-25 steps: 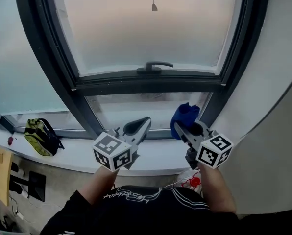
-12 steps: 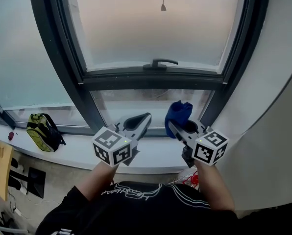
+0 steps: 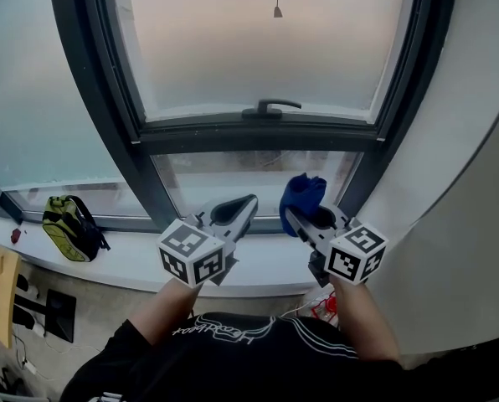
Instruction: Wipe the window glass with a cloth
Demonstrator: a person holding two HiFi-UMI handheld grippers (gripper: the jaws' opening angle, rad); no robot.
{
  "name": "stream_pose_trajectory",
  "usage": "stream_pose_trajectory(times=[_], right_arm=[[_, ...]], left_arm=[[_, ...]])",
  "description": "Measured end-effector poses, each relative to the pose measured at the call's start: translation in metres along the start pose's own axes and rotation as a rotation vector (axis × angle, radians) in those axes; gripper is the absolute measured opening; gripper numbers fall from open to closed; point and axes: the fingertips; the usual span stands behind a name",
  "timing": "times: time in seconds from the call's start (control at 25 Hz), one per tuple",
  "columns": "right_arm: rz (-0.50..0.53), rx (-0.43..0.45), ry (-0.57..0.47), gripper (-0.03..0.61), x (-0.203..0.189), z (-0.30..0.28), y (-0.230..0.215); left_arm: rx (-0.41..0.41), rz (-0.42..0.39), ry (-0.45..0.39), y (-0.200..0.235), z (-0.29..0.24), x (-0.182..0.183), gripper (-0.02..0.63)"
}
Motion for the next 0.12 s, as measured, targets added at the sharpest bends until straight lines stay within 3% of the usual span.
stream_pose_trajectory(times=[0.12], right_arm=[[-0.016,-0.005,-0.004,0.092,0.0022,0.0030,0.0106]], left_arm=[[-0.002,-0.002,-0.003,-0.0040,0.0096,0.0062,0.003]])
Point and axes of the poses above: the fingertips, and each gripper's own axes: z backward along the fingers, y to its left, x out of its top, and after that the axes turned 12 degrees about -y, right-handed
